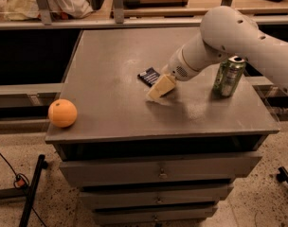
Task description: Move rxbar blueberry near orange
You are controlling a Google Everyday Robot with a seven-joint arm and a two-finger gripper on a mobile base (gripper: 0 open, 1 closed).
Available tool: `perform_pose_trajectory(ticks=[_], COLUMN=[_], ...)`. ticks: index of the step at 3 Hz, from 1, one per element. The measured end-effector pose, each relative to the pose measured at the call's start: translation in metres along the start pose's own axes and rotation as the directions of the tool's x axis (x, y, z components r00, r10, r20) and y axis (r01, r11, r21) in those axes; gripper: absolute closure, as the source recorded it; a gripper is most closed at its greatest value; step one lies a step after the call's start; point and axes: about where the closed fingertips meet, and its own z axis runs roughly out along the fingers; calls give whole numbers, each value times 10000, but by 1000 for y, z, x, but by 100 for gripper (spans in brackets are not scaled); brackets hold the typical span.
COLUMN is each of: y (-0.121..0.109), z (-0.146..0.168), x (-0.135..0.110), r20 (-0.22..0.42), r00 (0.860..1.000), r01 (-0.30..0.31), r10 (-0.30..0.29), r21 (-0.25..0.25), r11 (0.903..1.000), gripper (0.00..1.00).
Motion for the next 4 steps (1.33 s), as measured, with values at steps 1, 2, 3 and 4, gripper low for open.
perform_pose_trajectory(ticks=[1, 2, 3, 4], y=[0, 0, 0, 8], z=[-1, -6, -7, -20], x=[-1, -5, -5, -20], r20=[20, 20, 20, 582], r00=[10000, 10000, 10000, 9971], r01=[33, 35, 35, 477], r10=[-33, -35, -35, -489], r21=[30, 32, 32, 223], r11=[10000, 10000, 10000, 9986], gripper=[62, 86, 100, 100])
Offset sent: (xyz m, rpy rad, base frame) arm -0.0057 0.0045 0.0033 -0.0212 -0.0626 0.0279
